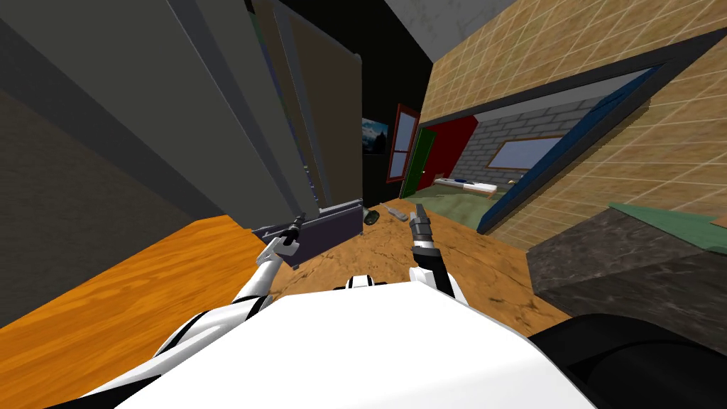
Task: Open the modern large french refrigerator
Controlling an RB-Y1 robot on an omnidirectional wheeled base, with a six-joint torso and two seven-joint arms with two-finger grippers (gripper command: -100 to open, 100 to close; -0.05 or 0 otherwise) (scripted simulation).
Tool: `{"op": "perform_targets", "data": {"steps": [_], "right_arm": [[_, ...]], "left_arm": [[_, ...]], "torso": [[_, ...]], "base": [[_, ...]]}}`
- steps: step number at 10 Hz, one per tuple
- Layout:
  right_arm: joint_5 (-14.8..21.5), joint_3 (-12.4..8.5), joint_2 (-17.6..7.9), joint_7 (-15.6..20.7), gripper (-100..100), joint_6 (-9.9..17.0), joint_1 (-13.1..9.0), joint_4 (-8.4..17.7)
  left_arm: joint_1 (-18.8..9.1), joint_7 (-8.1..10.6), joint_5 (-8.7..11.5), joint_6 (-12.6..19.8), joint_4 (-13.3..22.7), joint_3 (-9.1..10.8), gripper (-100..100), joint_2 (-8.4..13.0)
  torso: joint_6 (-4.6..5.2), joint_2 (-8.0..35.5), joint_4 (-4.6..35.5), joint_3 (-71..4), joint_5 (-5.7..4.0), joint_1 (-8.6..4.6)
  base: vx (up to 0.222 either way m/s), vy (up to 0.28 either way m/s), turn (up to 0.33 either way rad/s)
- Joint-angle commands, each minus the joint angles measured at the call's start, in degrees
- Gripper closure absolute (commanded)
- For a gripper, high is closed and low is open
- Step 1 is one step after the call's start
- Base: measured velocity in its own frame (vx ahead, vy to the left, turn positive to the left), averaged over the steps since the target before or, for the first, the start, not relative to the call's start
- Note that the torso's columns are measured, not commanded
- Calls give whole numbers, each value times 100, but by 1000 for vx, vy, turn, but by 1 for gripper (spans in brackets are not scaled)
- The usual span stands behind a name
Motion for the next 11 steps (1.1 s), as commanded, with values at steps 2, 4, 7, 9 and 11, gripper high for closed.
{"op": "perform_targets", "data": {"steps": [2, 4, 7, 9, 11], "right_arm": [[0, 0, -1, 0, 0, 0, 0, 0], [0, -1, -1, 0, 0, 0, -1, 0], [0, -2, -3, 0, 0, 1, -4, 1], [0, -3, -4, 0, 0, 1, -6, 1], [0, -2, -3, 0, 0, 1, -6, 1]], "left_arm": [[71, -73, -55, -21, 31, 307, -100, -57], [83, -55, -43, -1, -14, 250, -100, -50], [50, 58, -9, -38, 1, 18, 100, 28], [7, 170, 24, -82, 2, -216, 100, 108], [-37, 282, 56, -127, 2, -450, 100, 187]], "torso": [[-6, -6, -1, -4, 2, 11], [-5, 26, 6, 13, 5, 25], [11, 64, 37, 37, -21, -15], [-17, 90, 46, 54, -22, -9], [-43, 80, 55, 48, -34, -15]], "base": [[192, -125, 84], [56, -34, 11], [-85, 77, -77], [-265, 210, -170], [-269, 183, -126]]}}
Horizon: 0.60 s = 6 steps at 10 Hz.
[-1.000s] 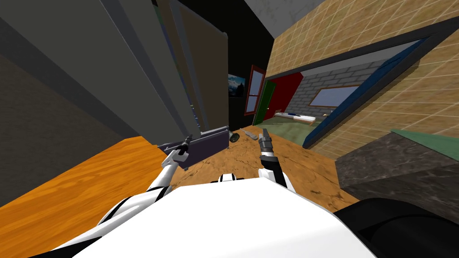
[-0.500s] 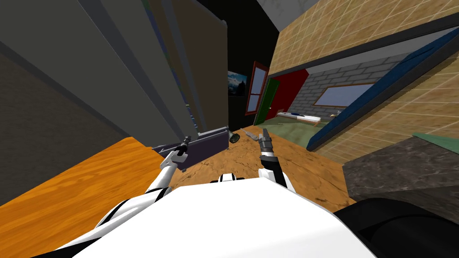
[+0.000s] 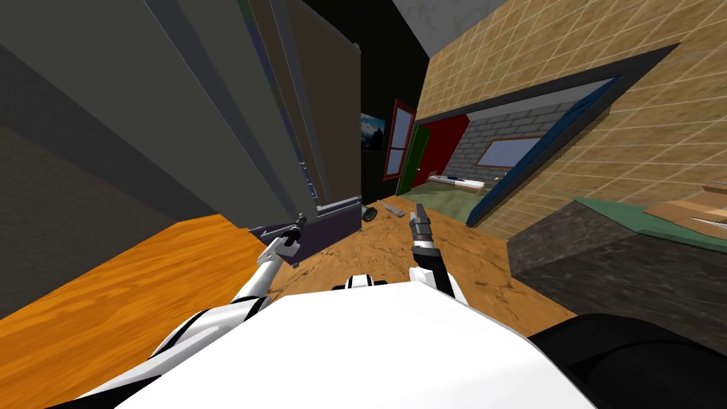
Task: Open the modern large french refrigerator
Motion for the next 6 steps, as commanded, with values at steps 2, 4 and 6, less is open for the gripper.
{"op": "perform_targets", "data": {"steps": [2, 4, 6], "right_arm": [[0, 0, 0, 0, 0, 0, 1, 0], [0, 0, 0, 0, 0, 0, 1, 0], [0, 1, 1, 0, 0, 0, 4, 0]], "left_arm": [[-99, 214, 59, -59, -57, -401, 100, 170], [-143, 326, 92, -103, -56, -635, 100, 250], [-6, 423, 109, -296, -31, -777, 100, 341]], "torso": [[18, -28, 1, -19, -11, -18], [35, -32, 5, -19, -11, -19], [35, -74, -12, -43, -15, -56]], "base": [[-285, 174, -111], [-234, 172, -139], [-67, 53, 50]]}}
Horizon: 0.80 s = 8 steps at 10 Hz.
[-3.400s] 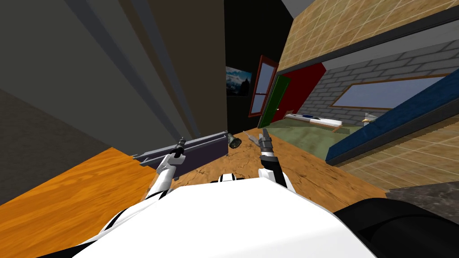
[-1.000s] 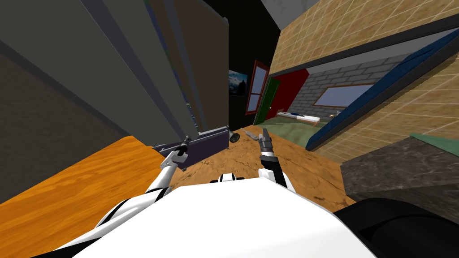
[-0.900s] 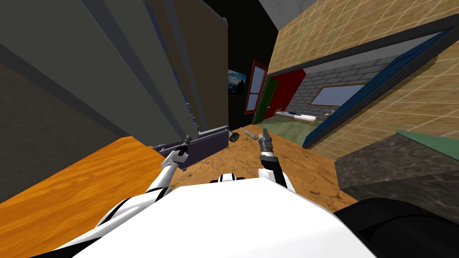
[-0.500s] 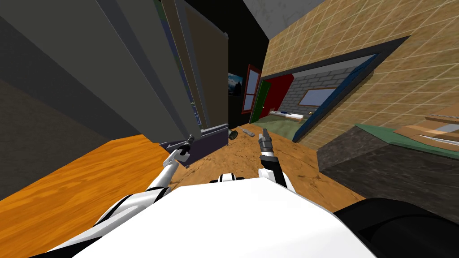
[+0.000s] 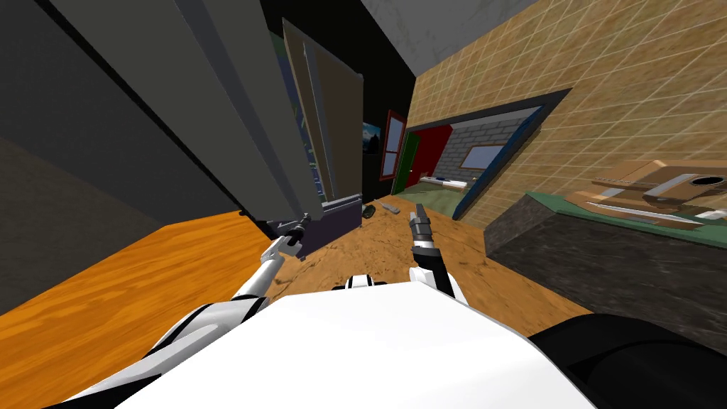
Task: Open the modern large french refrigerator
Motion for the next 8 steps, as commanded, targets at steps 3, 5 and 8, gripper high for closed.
{"op": "perform_targets", "data": {"steps": [3, 5, 8], "right_arm": [[0, -1, 0, 0, 0, -1, 2, -1], [0, 0, 0, 0, 0, 0, 1, -1], [0, 0, 0, 0, 0, 0, 0, 0]], "left_arm": [[192, 390, 83, -605, -335, -553, 100, 440], [320, 650, 139, -985, -559, -922, 100, 725], [449, 910, 194, -1411, -783, -1291, 100, 1026]], "torso": [[-23, 22, 19, 13, 8, 75], [-30, 34, 29, 20, 6, 79], [-31, 56, 46, 35, 3, 82]], "base": [[-7, 55, 176], [5, 54, 153], [-1, 67, 153]]}}
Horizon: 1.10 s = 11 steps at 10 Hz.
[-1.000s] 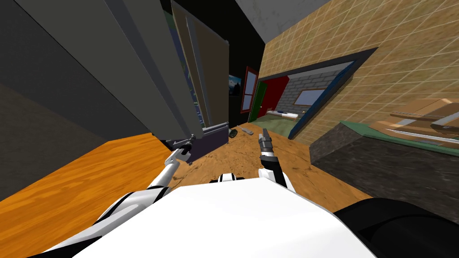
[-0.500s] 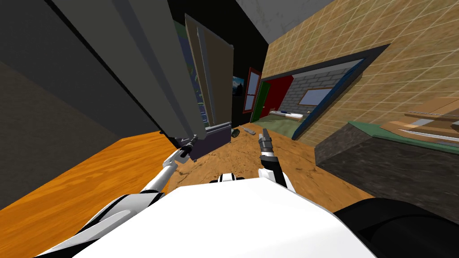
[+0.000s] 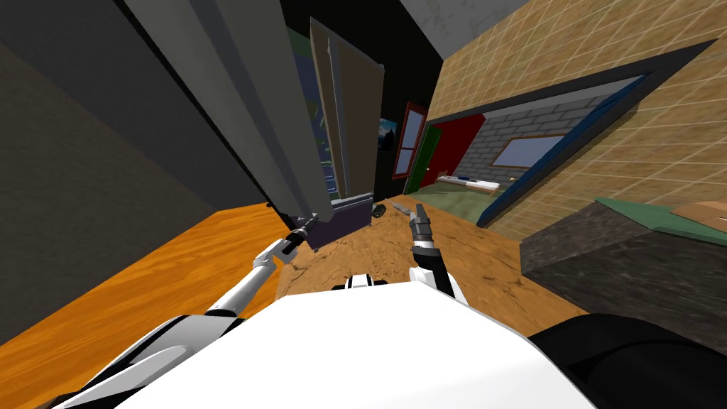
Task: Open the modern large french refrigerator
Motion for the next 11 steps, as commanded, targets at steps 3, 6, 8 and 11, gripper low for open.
{"op": "perform_targets", "data": {"steps": [3, 6, 8, 11], "right_arm": [[0, 0, 0, 0, 0, 0, 0, 0], [0, 0, 0, 0, 0, 0, 1, 0], [0, -1, 0, 0, 0, 0, 1, 0], [0, -1, -1, 0, 0, 0, -1, 0]], "left_arm": [[-87, 138, 42, -274, -53, -107, 100, 232], [42, 398, 97, -677, -277, -476, 100, 525], [138, 432, 97, -727, -285, -618, 100, 552], [250, 592, -18, -1059, -641, -829, 100, 679]], "torso": [[9, -28, -4, -19, -5, -17], [13, -9, -6, -9, 1, -16], [0, 14, -11, 4, 9, -8], [27, -13, -36, -11, 27, -1]], "base": [[-10, 20, 27], [13, 38, 125], [11, 58, 136], [-30, 194, 4]]}}
